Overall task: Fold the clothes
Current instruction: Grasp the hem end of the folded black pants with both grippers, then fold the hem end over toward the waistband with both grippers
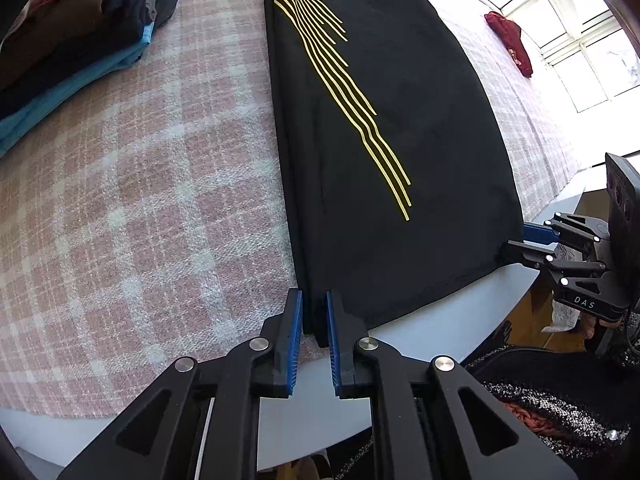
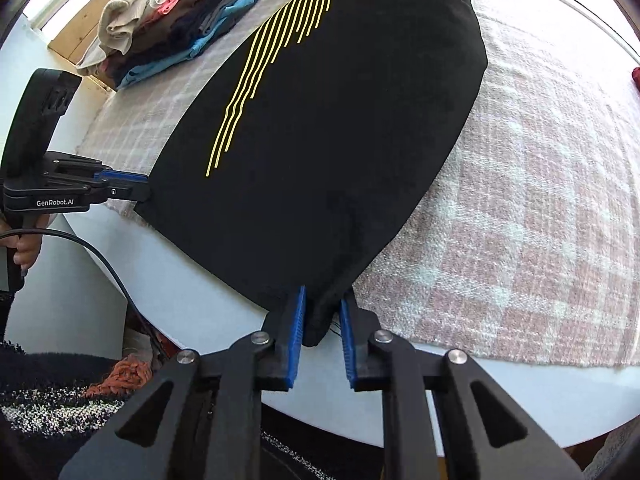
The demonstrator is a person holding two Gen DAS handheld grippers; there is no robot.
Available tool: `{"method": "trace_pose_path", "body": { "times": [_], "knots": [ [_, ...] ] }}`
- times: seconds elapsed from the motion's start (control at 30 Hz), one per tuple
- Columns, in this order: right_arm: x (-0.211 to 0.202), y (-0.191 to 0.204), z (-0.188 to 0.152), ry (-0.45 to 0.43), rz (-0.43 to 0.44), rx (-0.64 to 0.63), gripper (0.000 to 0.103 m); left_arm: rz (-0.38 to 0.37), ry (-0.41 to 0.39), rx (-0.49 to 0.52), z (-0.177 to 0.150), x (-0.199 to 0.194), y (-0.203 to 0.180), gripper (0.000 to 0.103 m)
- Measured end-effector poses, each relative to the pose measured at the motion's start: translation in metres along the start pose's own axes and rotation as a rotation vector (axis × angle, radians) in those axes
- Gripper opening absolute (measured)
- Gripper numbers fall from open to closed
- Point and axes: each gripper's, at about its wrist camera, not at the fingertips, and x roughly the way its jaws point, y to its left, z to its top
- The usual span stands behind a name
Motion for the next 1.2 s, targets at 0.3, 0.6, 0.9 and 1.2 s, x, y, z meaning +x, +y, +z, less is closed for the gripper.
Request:
{"method": "trace_pose_path", "body": {
  "times": [0.3,0.6,0.9,1.2],
  "knots": [
    [0.0,0.003,0.001,0.043,0.013,-0.137,0.016,0.077,0.003,0.009,0.007,-0.007,-0.015,0.027],
    [-0.003,0.005,-0.003,0.031,0.006,-0.152,0.009,0.133,0.025,0.127,0.013,-0.01,-0.037,0.005],
    [-0.022,-0.034,0.019,0.025,0.305,0.08,0.006,-0.077,-0.012,0.015,0.027,-0.048,-0.008,0.005],
    [-0.083,-0.074,0.102,-0.174,0.531,0.234,0.006,-0.289,-0.222,-0.068,0.071,-0.127,-0.014,0.005]
  ]
}}
